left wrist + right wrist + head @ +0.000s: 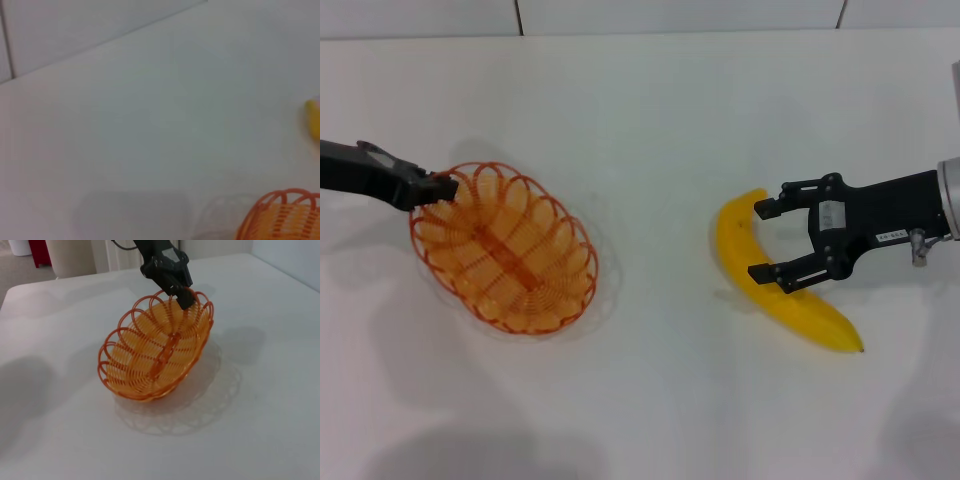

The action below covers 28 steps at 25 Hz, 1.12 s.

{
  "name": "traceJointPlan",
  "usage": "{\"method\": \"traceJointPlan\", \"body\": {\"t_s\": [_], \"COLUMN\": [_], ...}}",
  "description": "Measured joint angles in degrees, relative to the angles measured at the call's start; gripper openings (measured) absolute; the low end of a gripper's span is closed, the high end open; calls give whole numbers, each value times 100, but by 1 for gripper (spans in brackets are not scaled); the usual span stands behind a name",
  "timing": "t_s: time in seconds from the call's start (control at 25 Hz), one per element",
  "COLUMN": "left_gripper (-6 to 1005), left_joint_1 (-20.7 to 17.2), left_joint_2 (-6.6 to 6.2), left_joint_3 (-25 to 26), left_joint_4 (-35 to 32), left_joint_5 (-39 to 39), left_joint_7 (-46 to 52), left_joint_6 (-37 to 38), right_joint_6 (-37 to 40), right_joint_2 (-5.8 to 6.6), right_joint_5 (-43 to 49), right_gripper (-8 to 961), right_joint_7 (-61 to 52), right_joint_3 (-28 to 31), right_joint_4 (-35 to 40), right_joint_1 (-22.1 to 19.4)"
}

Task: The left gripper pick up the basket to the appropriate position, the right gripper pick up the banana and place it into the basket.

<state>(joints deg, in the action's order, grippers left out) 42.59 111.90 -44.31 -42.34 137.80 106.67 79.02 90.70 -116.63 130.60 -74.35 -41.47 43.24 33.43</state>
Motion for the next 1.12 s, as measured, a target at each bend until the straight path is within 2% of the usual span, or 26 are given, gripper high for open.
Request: {"method": "traceJointPlan", "body": {"t_s": [0.52,0.56,0.6,0.72,0.88,1.12], "left_gripper": [93,94,95,97,99,103], "left_joint_1": [-79,-79,-82,-87,-89,-88], "left_joint_2": [10,37,122,201,263,379], "left_joint_3": [144,241,452,520,528,534], "left_joint_4": [-31,-18,-2,33,208,617], "left_joint_5": [-672,-709,-816,-944,-1065,-1148], "left_joint_7": [206,208,185,166,175,247], "left_joint_6": [-12,-32,-121,-260,-439,-1263], "right_joint_6": [-114,-126,-128,-131,-133,-133], "right_joint_2": [5,5,5,3,1,0], "right_joint_5": [-25,-26,-26,-29,-44,-48], "right_gripper": [882,882,882,882,882,882], "right_joint_7": [-13,-14,-14,-15,-14,-13], "right_joint_3": [10,6,4,0,-2,-2], "right_joint_4": [0,0,0,0,0,0], "right_joint_1": [4,5,5,5,5,5]}}
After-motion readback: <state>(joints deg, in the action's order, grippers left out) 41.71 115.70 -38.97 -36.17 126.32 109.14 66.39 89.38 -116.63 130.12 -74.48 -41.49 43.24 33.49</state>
